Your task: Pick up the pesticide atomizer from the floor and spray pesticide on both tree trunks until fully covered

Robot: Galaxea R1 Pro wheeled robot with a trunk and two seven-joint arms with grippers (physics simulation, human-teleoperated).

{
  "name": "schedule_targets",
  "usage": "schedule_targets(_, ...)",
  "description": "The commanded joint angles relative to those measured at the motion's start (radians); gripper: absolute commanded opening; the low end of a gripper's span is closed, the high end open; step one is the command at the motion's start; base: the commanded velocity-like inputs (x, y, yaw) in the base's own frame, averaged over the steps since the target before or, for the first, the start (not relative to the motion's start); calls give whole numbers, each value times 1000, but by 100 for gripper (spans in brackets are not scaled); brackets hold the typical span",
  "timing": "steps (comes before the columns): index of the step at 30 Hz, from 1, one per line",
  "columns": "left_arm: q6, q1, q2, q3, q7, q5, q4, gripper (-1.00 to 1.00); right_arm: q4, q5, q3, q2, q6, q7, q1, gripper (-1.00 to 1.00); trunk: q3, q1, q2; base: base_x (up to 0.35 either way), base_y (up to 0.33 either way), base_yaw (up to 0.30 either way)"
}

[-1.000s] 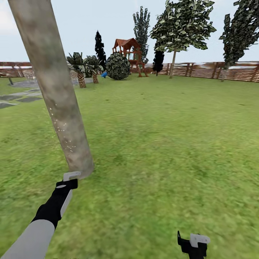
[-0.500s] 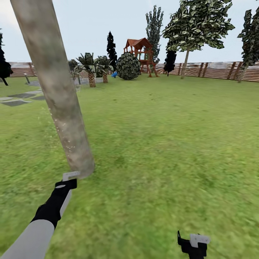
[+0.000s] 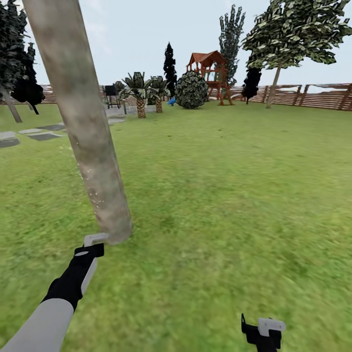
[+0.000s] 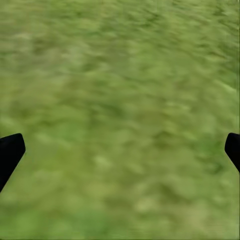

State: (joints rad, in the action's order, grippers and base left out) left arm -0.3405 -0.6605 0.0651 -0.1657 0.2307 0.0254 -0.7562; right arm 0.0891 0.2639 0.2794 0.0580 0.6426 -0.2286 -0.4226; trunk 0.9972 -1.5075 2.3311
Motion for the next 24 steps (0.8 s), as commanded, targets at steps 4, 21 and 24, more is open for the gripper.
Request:
schedule_targets(4, 0, 0, -1, 0, -1, 1, 0, -100, 0, 0, 0, 0, 0, 0, 0, 100, 0, 0, 0, 263, -173, 234)
schedule_targets(21, 0, 0, -2, 0, 1, 1, 0, -100, 0, 0, 0, 0, -1, 0, 0, 100, 0, 0, 0, 208, -207, 115)
schedule_targets(24, -1, 0, -4, 0, 1, 1, 0, -100, 0, 0, 0, 0, 0, 0, 0, 100, 0, 0, 0, 89, -267, 273)
